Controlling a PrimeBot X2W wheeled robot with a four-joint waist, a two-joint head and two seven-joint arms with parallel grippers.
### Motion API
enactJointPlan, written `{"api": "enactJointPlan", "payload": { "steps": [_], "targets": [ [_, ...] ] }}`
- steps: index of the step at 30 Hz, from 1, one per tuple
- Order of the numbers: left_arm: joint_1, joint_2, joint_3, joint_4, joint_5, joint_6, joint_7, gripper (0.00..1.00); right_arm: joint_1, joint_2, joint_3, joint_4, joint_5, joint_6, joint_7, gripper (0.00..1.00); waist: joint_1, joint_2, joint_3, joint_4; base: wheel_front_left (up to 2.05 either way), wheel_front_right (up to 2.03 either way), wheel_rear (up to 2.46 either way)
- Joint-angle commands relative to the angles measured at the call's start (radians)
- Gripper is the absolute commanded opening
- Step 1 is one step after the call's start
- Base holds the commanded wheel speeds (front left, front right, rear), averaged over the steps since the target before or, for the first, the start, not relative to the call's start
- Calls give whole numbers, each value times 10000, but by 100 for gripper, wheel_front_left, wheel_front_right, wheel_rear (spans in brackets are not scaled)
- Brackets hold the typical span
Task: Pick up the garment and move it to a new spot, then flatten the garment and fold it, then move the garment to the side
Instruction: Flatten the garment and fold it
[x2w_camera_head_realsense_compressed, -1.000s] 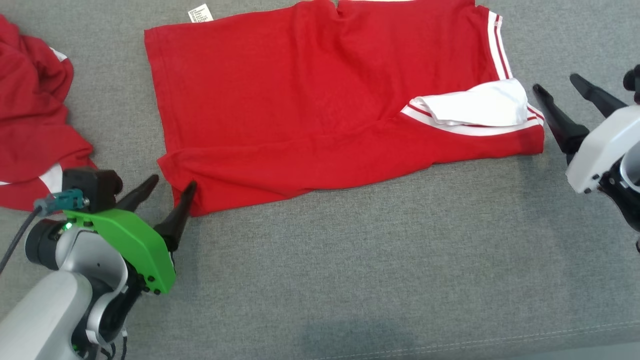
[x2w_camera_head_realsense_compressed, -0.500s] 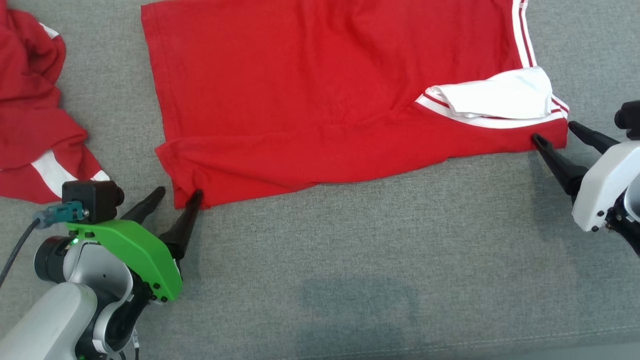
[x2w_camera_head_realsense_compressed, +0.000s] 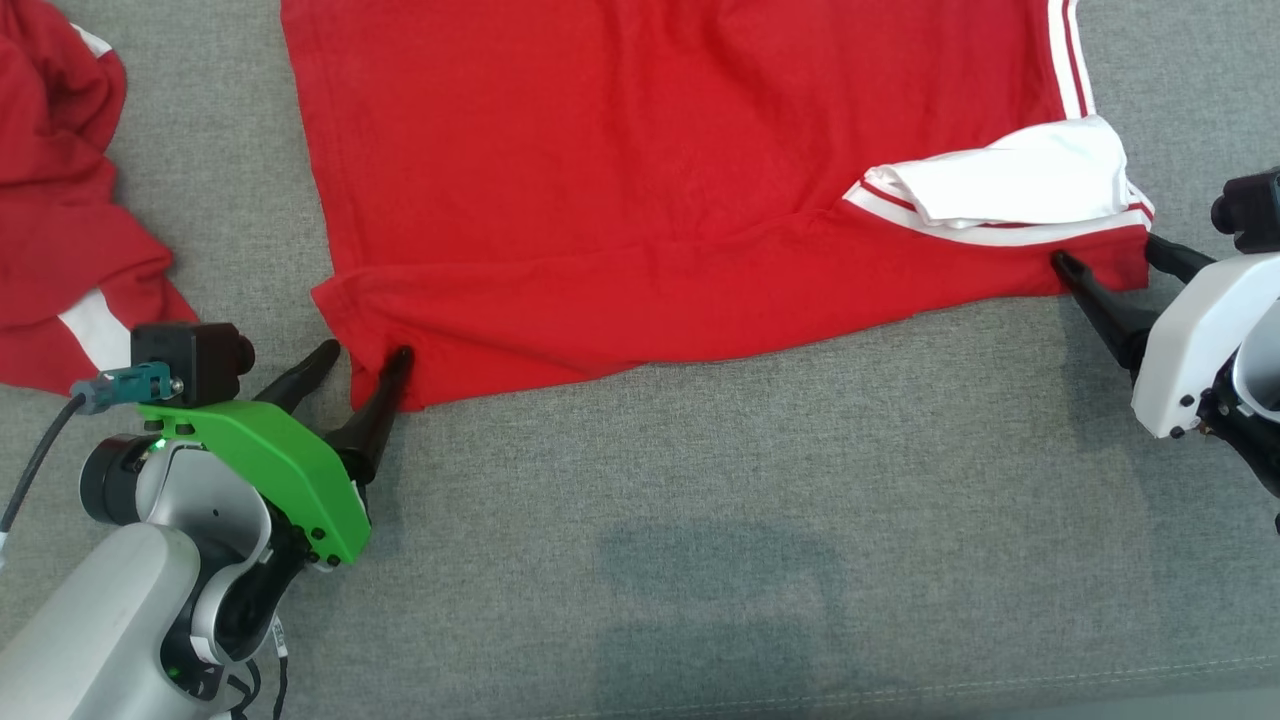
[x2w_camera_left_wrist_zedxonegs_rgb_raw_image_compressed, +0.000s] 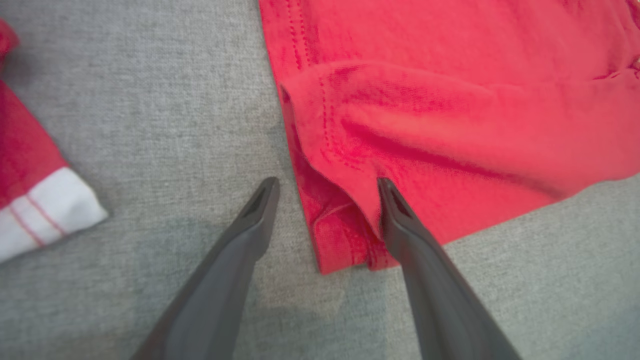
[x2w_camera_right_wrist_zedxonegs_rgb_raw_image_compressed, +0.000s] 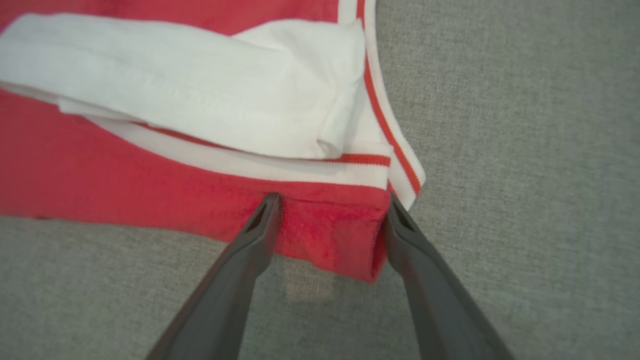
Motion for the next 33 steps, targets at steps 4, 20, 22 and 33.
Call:
{"api": "enactJointPlan", "payload": {
  "steps": [4, 20, 22, 33],
  "targets": [
    [59, -81, -267, 425, -136, -103, 251, 100, 154, -20, 51, 199, 173, -17, 375, 100, 0, 0, -36, -22, 0, 0, 0],
    [53, 1070, 38, -460, -1879, -1156, 2118, 0, 103, -494, 302, -413, 1494, -11, 1851, 0, 0, 0, -461, -153, 0, 0, 0],
    [-4, 1342, 299, -627, -2267, -1108, 2432, 0, -54, -541, 189, -449, 1669, -11, 2043, 0, 0, 0, -610, -189, 0, 0, 0],
    [853, 2315, 697, -1770, -3082, -830, 3008, 0, 564, -690, -526, -1156, 2242, -19, 3173, 0, 0, 0, -1058, -387, 0, 0, 0]
  ]
}}
